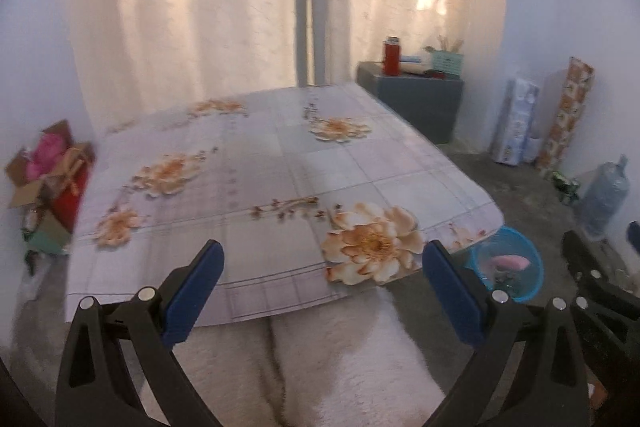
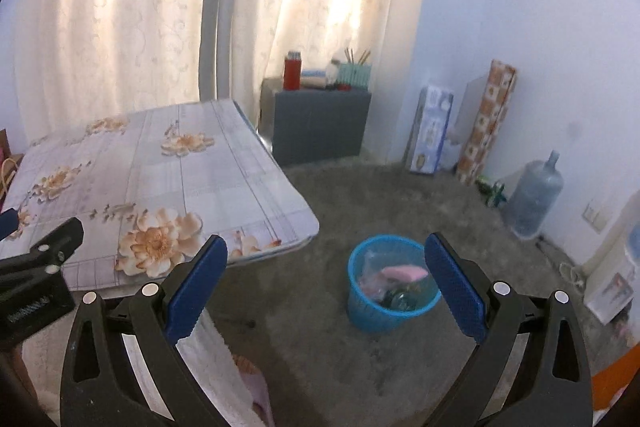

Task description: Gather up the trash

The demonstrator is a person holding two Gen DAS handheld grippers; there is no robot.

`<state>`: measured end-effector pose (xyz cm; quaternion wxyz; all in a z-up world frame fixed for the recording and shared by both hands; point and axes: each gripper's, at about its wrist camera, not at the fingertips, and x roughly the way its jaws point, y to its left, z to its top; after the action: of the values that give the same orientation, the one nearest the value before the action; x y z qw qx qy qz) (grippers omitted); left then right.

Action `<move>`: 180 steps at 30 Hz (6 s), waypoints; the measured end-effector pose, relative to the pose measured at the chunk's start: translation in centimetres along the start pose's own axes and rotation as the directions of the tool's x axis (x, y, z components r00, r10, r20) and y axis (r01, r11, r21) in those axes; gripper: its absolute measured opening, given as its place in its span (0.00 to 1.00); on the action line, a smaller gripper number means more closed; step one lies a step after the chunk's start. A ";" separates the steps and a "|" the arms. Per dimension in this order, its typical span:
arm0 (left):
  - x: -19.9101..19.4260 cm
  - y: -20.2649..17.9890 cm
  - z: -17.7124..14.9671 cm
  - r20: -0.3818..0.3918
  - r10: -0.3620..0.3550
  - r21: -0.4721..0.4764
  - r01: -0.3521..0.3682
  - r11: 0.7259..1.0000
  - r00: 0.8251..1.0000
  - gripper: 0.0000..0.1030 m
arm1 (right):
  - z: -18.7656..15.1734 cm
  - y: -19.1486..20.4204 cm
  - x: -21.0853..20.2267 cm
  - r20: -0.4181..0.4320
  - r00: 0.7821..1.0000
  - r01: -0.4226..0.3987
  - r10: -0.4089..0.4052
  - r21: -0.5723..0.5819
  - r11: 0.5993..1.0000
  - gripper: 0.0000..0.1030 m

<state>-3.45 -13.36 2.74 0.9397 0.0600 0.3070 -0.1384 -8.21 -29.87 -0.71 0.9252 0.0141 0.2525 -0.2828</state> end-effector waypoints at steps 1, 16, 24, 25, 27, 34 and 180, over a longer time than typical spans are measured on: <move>-0.1 -0.1 0.0 0.000 0.012 0.000 -0.012 1.000 1.000 0.95 | 0.1 0.0 -0.1 0.006 1.000 0.003 -0.003 -0.007 1.000 0.92; 0.2 -2.5 -1.0 -0.086 -0.007 0.030 0.010 1.000 0.996 0.95 | -1.6 -1.5 0.1 -0.126 0.992 0.028 -0.025 0.024 0.999 0.92; 0.6 -3.4 -1.1 -0.105 0.002 0.032 0.001 0.999 0.995 0.95 | -2.0 -2.7 1.1 -0.165 0.986 0.022 -0.012 0.059 0.998 0.92; 0.6 -3.4 -1.1 -0.104 0.004 0.033 -0.001 0.999 0.995 0.95 | -2.0 -2.8 1.2 -0.168 0.986 0.021 -0.011 0.059 0.998 0.92; 0.7 -3.4 -1.1 -0.106 0.007 0.033 -0.004 0.999 0.994 0.95 | -2.0 -2.9 1.2 -0.171 0.985 0.023 -0.013 0.059 0.998 0.92; 0.8 -3.1 -1.0 -0.114 0.014 0.019 -0.012 1.000 0.993 0.95 | -2.3 -3.2 1.3 -0.203 0.979 0.041 -0.030 0.052 0.998 0.92; 1.1 -1.7 -1.3 -0.140 0.030 -0.013 -0.032 0.999 0.990 0.95 | -2.4 -4.5 1.9 -0.213 0.975 0.077 -0.067 0.038 0.996 0.92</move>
<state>-3.88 -14.93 0.99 0.9183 0.0673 0.3722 -0.1172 -10.34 -34.20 -3.16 0.8817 0.0560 0.3433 -0.3188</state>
